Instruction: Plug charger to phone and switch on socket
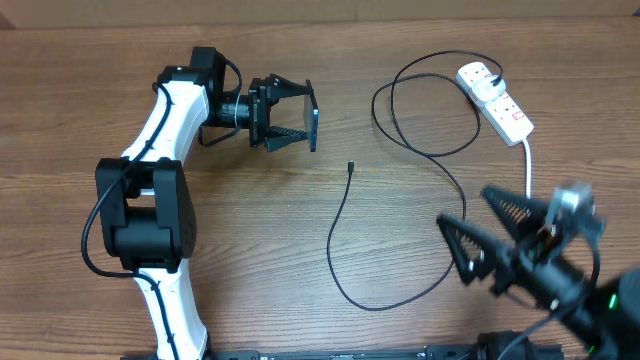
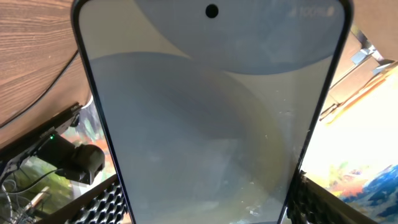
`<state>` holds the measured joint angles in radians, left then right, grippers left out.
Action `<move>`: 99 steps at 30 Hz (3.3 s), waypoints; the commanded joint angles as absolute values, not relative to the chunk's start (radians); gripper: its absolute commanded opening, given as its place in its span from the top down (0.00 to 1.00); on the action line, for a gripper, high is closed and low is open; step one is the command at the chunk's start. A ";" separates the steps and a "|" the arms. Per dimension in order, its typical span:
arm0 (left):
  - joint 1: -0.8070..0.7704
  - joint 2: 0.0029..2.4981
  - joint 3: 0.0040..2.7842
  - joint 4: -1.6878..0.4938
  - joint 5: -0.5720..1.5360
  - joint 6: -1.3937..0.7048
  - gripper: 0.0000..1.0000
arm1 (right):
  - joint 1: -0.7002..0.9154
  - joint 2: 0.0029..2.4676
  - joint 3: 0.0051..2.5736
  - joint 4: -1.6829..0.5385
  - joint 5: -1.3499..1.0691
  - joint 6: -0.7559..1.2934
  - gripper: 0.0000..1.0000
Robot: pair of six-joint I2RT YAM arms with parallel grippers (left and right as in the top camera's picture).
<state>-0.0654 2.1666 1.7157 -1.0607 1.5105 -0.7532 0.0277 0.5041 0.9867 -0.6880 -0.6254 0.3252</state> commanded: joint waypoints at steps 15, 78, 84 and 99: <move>-0.067 2.170 1.746 -1.062 1.512 -0.783 0.26 | 0.391 1.108 1.246 -0.780 -0.381 0.477 0.04; -0.104 2.170 1.745 -1.032 1.460 -0.789 0.26 | 0.784 1.667 1.499 -0.753 0.339 0.676 0.55; -0.107 2.170 1.745 -1.032 1.460 -0.789 0.26 | 0.784 1.689 1.499 -0.752 0.339 0.654 0.57; -0.107 2.170 1.746 -1.031 1.455 -0.785 0.26 | 0.783 1.706 1.499 -0.707 0.369 0.599 0.60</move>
<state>-0.0998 2.1666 1.7157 -1.0317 1.4197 -0.8089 0.7815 1.7031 1.5032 -0.7208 0.3519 0.6338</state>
